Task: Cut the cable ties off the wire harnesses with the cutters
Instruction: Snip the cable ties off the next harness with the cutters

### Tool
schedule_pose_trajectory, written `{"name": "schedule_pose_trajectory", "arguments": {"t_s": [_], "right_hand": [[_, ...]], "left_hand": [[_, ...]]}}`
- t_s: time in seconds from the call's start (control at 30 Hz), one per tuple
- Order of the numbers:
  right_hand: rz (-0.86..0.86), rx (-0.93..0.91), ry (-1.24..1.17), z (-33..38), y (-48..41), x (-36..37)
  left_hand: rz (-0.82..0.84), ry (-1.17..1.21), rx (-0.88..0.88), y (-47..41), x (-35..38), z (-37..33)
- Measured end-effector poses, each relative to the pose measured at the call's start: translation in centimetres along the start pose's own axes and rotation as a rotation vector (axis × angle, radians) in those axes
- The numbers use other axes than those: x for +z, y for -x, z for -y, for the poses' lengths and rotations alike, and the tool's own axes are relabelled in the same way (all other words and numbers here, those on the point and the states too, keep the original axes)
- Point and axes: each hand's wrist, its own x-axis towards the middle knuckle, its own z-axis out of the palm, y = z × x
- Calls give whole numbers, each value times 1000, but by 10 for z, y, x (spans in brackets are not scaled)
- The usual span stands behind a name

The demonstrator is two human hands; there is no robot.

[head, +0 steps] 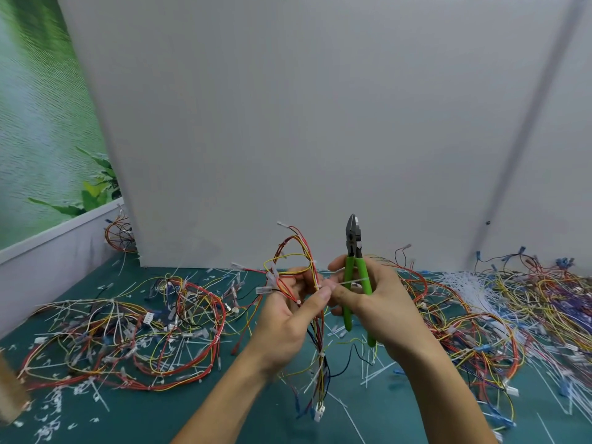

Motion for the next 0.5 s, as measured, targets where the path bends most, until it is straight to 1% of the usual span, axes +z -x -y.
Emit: {"name": "schedule_pose_trajectory", "arguments": {"t_s": [0.23, 0.5], "right_hand": [[76, -34, -2, 2, 2, -5], [120, -2, -232, 6, 4, 1]], "left_hand": [[78, 251, -128, 3, 6, -10], [115, 462, -160, 4, 8, -14]]}}
